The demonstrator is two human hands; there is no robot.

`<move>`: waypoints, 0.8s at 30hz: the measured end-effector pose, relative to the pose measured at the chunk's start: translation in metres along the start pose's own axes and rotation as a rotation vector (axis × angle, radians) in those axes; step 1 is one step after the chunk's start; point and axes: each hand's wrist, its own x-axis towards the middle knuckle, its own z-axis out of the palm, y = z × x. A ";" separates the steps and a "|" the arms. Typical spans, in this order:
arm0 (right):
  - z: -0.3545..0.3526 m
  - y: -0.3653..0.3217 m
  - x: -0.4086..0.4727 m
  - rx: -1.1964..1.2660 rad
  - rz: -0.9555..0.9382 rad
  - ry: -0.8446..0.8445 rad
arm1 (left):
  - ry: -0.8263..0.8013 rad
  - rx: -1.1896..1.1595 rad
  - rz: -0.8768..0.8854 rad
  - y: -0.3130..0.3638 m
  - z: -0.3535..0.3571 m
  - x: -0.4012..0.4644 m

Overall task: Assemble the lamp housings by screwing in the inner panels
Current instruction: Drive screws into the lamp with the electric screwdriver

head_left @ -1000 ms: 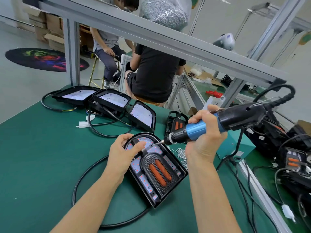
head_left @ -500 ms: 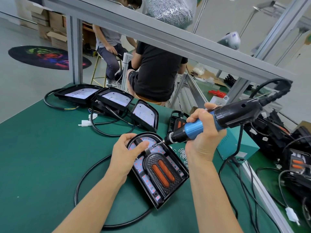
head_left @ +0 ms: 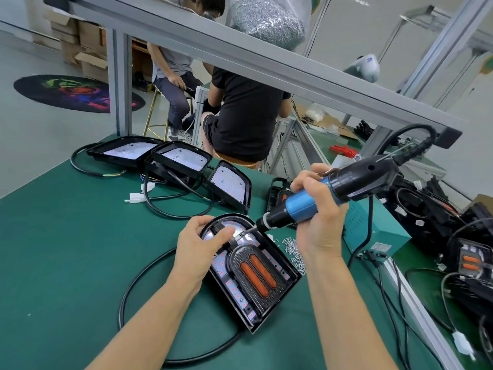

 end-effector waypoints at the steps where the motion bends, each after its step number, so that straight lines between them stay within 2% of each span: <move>1: -0.002 -0.001 0.001 -0.007 0.023 -0.017 | 0.003 0.002 -0.005 0.000 0.000 0.000; 10: 0.002 0.000 -0.005 0.045 0.024 -0.008 | 0.003 0.011 -0.024 -0.002 -0.001 0.000; 24: 0.004 0.003 -0.005 -0.001 -0.017 0.011 | 0.000 0.006 -0.033 -0.002 0.000 0.001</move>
